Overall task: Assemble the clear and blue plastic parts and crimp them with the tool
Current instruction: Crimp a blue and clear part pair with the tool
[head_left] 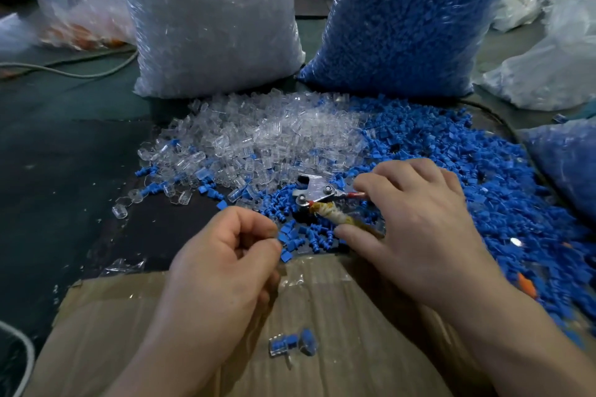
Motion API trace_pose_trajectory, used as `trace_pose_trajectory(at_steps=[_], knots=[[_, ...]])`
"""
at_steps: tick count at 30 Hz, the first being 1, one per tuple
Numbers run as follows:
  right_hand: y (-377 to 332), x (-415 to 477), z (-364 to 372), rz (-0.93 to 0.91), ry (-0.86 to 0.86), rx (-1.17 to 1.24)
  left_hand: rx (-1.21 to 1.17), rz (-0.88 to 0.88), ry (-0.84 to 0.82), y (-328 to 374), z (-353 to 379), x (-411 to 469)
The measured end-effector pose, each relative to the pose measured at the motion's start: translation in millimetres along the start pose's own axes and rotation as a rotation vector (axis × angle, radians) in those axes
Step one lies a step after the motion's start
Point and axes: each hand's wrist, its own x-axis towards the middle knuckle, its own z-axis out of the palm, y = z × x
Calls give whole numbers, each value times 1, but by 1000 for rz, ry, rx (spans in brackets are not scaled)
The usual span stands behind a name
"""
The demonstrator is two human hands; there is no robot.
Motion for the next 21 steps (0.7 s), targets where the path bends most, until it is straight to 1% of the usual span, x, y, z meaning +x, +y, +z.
trace_pose_trajectory(at_steps=[3, 5, 7, 8, 9, 12, 14, 16, 18, 20, 21], knots=[[-21, -8, 0, -182, 140, 101, 59, 43, -12, -2, 5, -4], [-31, -10, 4, -310, 173, 112, 79, 108, -18, -3, 7, -7], [-32, -12, 7, -367, 190, 109, 120, 215, -13, 0, 6, -9], [-31, -12, 8, -368, 191, 126, 116, 247, -20, 2, 4, -10], [-30, -12, 7, -359, 182, 153, 65, 240, -49, 5, 3, -11], [-29, -11, 6, -369, 162, 199, -188, 89, -164, 11, 3, -11], [-29, -11, 5, -388, 158, 210, -258, 20, -157, 14, 4, -9], [-32, -11, 3, -417, 179, 238, -194, -14, -182, 15, 2, -8], [-37, -12, 1, -451, 180, 259, -107, -20, -257, 15, -2, -7], [-40, -14, 0, -431, 149, 321, -64, 28, -284, 16, -7, -7], [-42, -15, -2, -360, 115, 390, -45, 97, -278, 16, -9, -7]])
